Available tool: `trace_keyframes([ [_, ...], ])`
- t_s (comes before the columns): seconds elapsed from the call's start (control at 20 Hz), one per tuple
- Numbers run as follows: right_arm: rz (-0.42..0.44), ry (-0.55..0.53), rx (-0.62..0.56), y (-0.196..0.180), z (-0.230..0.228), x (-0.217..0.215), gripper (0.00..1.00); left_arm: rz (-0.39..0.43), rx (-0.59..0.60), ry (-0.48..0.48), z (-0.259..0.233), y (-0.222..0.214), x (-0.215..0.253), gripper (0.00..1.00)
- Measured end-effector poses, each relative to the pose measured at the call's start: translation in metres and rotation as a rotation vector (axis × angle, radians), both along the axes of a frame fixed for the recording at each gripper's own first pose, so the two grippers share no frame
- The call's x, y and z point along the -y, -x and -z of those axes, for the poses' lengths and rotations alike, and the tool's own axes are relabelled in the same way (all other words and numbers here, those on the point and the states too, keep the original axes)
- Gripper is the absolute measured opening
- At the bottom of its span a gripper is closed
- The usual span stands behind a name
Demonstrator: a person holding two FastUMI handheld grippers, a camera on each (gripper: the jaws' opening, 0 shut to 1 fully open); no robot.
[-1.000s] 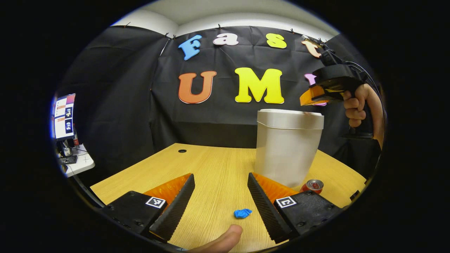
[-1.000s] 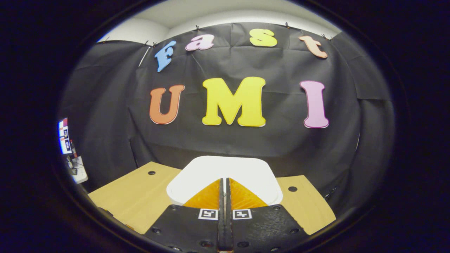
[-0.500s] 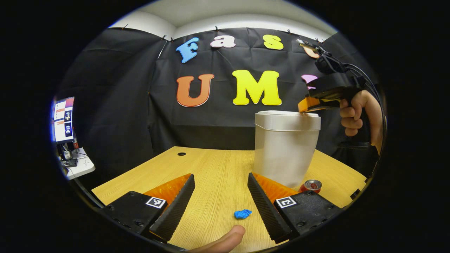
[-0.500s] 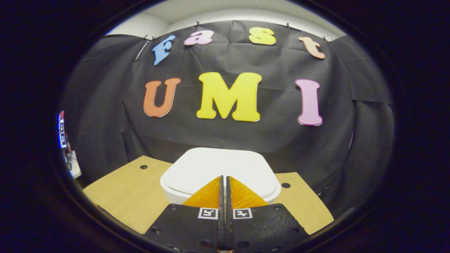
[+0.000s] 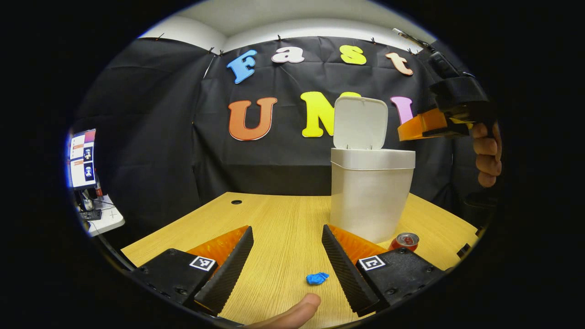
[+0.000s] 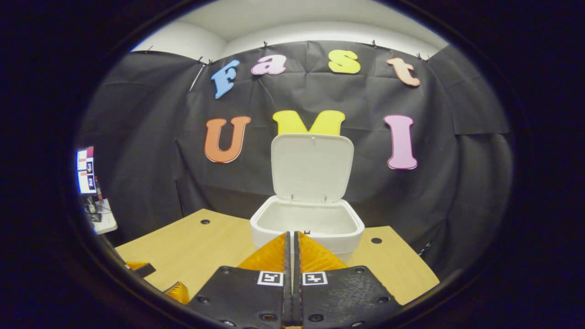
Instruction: Press the lid of the desktop garbage bin to open it, pick up the crumpled paper on the desktop and throw it into the bin, then pick up the pop can on the desktop and drop it into the bin, and finally close the garbage bin lid.
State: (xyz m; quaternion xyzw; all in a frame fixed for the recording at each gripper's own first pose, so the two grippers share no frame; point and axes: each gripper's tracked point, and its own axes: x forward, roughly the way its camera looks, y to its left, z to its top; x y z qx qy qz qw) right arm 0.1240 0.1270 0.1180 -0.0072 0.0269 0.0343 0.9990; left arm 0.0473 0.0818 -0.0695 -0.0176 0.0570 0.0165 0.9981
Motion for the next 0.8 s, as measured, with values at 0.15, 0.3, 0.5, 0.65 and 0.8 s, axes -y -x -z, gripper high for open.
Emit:
trace_keyframes([
  [0.15, -0.039, -0.016, 0.025, 0.015, 0.001, -0.002, 0.1, -0.004, -0.009, -0.012, 0.002, 0.001, -0.002, 0.98],
  [0.3, 0.041, -0.049, 0.038, 0.027, 0.004, 0.028, 0.79, -0.013, -0.018, 0.0, 0.003, 0.001, -0.001, 0.98],
  [0.5, 0.061, -0.023, 0.058, 0.045, 0.015, 0.036, 0.95, -0.02, -0.03, -0.017, 0.004, 0.002, -0.002, 0.98],
  [0.65, 0.064, -0.027, 0.084, 0.069, 0.02, 0.043, 0.96, -0.012, -0.056, -0.038, 0.009, 0.002, -0.002, 0.98],
  [0.8, 0.059, -0.017, 0.127, 0.093, 0.03, 0.045, 0.95, 0.031, -0.103, -0.005, 0.023, 0.001, 0.003, 0.98],
])
